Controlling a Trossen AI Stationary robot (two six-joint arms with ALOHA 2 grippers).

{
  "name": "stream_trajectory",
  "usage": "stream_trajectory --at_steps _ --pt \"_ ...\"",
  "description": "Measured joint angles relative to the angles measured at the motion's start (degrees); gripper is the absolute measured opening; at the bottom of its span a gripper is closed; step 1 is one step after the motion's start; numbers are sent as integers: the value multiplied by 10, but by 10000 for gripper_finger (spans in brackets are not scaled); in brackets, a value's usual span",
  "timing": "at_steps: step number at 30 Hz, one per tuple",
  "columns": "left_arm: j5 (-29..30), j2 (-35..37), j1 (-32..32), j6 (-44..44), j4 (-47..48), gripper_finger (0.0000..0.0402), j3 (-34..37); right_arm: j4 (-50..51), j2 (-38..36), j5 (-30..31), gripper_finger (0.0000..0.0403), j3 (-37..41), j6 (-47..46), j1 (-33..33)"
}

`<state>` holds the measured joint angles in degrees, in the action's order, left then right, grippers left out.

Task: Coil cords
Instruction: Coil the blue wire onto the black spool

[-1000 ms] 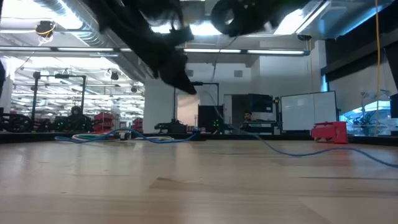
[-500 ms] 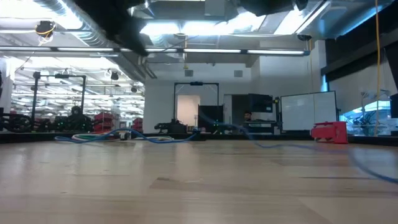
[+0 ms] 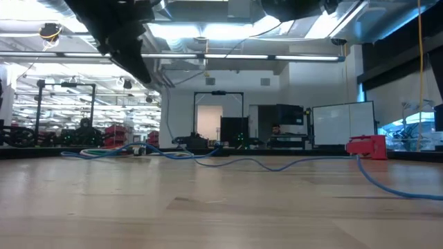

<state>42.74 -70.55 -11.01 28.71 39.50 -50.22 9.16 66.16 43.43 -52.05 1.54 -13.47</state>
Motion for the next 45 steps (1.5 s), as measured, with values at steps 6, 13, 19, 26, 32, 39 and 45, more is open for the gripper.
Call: stream_trajectory --at_steps 6,13,19,26,32,39,45 --pt "-14 -9 0 9 0 127 0 -5 1 -4 5 0 0 0" --pt "-128 9 -21 41 29 146 -43 -8 3 -4 5 1 2 0" --pt "-86 0 -39 -131 -138 135 -45 -67 19 -15 5 21 16 5" --pt "-85 -36 -39 -293 -321 131 -45 -177 59 -95 5 46 49 12" --pt "-85 -58 -38 -390 -406 131 -44 -259 98 -151 5 46 76 12" --pt "-104 -59 -39 -430 -448 131 -44 -260 130 -161 5 46 70 11" --pt "-207 -59 -31 -426 -457 131 -44 -265 137 -167 5 46 47 11"
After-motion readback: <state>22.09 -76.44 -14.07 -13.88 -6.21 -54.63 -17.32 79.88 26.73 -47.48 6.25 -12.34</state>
